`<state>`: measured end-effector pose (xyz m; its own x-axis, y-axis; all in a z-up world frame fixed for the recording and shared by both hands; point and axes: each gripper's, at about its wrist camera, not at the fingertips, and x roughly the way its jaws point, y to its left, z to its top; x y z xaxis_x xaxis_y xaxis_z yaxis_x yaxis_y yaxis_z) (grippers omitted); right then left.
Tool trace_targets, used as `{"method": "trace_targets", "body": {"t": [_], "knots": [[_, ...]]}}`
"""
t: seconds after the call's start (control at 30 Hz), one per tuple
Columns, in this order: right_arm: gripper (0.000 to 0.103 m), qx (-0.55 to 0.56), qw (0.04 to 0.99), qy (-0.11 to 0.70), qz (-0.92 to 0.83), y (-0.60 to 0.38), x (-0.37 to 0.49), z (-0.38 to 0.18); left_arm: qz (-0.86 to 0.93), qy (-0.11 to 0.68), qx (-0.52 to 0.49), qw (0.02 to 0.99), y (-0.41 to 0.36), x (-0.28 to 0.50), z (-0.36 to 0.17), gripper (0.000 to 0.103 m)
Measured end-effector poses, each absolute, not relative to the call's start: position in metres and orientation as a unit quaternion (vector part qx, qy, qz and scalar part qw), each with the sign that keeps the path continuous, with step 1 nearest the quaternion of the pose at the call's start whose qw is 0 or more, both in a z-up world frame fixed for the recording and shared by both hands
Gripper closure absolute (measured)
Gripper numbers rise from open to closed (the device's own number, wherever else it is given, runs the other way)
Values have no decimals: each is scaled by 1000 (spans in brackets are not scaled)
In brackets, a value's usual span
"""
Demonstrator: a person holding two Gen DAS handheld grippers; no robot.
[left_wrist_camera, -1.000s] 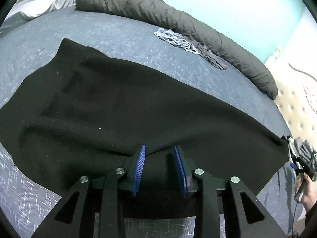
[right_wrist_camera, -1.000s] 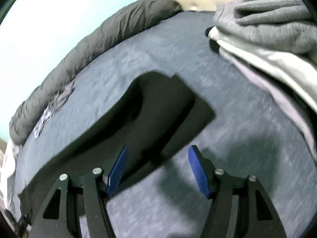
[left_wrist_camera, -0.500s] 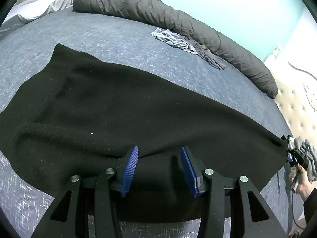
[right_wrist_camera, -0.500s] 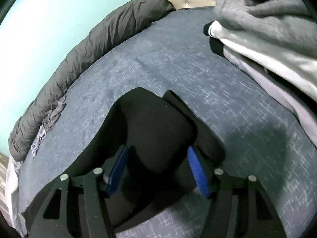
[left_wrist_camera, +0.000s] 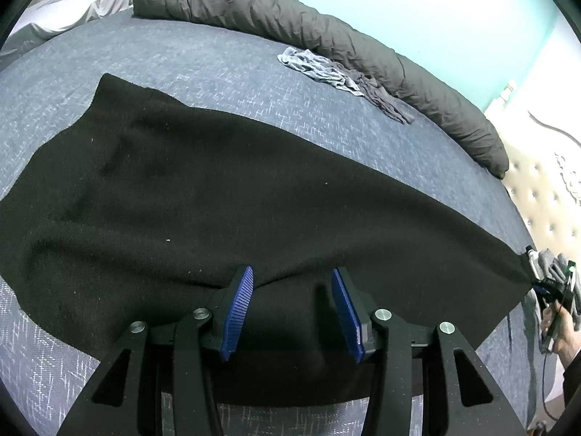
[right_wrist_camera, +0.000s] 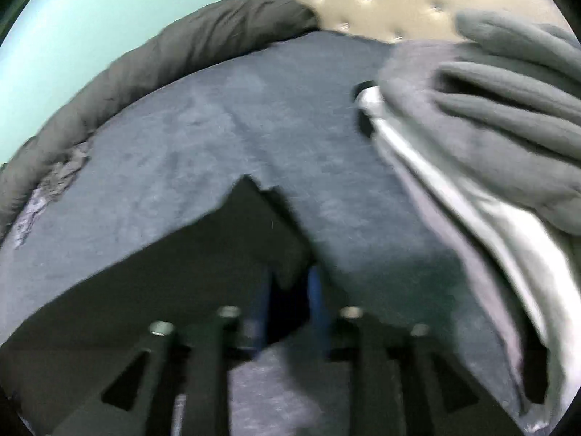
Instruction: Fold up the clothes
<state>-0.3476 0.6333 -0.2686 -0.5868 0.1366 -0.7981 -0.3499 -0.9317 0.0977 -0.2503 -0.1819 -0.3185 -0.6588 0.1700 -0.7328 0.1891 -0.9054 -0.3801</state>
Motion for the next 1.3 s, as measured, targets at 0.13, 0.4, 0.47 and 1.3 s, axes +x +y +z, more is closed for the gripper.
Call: {"method": "trace_targets", "body": {"t": [0.13, 0.4, 0.47, 1.3], "knots": [[52, -408, 161, 123, 890, 645, -333, -266, -884, 214, 415, 4, -180, -251, -318, 52], [39, -426, 126, 166, 880, 648, -345, -285, -886, 213, 411, 6, -180, -250, -317, 51], [39, -420, 141, 173, 880, 653, -341, -291, -887, 212, 410, 6, -181, -250, -315, 51], [34, -378, 119, 262, 880, 639, -350, -316, -899, 235, 366, 54, -219, -222, -294, 42]]}}
